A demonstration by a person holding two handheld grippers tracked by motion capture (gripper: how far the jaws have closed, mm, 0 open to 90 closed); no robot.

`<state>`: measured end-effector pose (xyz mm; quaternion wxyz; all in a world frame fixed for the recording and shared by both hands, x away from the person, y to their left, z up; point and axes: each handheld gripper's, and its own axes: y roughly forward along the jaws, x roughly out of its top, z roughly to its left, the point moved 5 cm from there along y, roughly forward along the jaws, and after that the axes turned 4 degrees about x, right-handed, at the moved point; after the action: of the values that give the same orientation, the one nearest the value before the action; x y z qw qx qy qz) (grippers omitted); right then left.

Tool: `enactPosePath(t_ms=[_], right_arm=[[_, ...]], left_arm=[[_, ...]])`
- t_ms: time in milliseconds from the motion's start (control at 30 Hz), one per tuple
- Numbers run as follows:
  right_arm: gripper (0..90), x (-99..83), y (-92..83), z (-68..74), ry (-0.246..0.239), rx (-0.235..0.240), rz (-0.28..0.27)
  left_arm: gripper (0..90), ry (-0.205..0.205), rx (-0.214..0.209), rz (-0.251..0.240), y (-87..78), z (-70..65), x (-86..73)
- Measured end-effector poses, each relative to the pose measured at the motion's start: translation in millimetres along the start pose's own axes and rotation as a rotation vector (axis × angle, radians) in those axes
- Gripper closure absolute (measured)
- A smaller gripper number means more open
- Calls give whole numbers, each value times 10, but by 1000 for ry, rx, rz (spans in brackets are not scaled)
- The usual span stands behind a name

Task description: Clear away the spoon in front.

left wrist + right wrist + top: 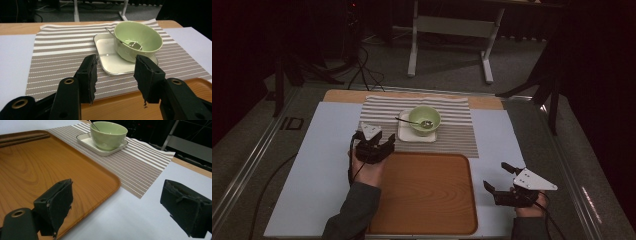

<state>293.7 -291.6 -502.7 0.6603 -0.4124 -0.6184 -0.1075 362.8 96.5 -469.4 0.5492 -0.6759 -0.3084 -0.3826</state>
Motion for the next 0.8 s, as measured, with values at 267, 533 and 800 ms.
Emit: enactPosePath(t_ms=[267, 533, 800], right_arm=[[106, -2, 1, 0, 1, 0, 1], [105, 0, 0, 0, 2, 1, 0], [106, -2, 1, -3, 0, 1, 2]], left_arm=[[539, 14, -5, -4, 91, -41, 48], [539, 9, -14, -9, 229, -55, 143], [537, 22, -22, 6, 413, -63, 175]])
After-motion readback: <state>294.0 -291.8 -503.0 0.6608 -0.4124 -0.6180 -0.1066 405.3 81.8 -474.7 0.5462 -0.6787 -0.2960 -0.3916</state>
